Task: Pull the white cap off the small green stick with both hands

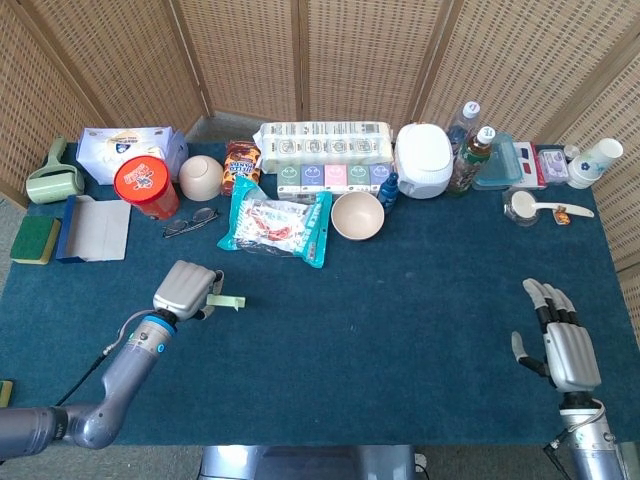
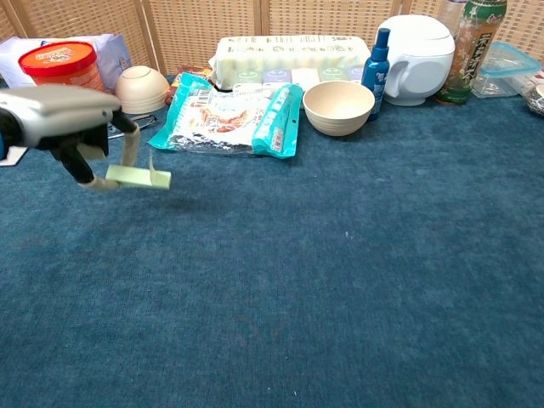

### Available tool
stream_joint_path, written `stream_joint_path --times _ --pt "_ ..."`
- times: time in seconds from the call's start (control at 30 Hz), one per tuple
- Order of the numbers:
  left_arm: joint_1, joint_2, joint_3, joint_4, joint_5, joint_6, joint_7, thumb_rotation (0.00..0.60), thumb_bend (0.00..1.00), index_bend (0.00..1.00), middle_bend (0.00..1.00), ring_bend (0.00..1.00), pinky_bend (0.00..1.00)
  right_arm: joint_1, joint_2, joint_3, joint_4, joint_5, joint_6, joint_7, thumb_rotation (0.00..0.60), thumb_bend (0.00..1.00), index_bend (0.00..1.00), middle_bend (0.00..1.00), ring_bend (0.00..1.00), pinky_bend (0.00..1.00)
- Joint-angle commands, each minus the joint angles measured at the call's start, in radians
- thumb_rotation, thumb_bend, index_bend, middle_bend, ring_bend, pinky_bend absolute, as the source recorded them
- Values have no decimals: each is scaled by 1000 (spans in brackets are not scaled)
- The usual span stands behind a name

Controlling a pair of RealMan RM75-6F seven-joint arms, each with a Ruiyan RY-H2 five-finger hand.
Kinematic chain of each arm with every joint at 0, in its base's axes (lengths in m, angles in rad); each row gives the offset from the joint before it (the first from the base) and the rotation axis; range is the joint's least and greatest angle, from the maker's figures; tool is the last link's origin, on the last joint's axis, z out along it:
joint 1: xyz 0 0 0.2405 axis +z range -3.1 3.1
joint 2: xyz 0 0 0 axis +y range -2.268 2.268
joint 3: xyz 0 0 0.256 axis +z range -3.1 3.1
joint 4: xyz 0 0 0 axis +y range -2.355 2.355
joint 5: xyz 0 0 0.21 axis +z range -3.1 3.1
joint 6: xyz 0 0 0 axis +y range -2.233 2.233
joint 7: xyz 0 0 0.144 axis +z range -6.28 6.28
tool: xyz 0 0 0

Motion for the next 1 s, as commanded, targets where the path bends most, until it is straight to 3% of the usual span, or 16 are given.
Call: stream_joint_path --times 0.03,0.47,1.0 --pt "16 86 0 -18 105 -28 -98 600 399 728 1000 1000 1000 7 -4 1 0 -3 -7 2 600 491 0 64 23 0" --pt "4 295 -19 -63 350 -148 -394 600 399 728 1000 1000 1000 59 -30 -2 -8 -44 -63 72 600 491 0 101 47 0" --pt "-39 355 -32 -66 499 -227 -549 600 399 728 1000 1000 1000 143 -44 -5 -24 -116 -127 263 600 491 0 142 90 83"
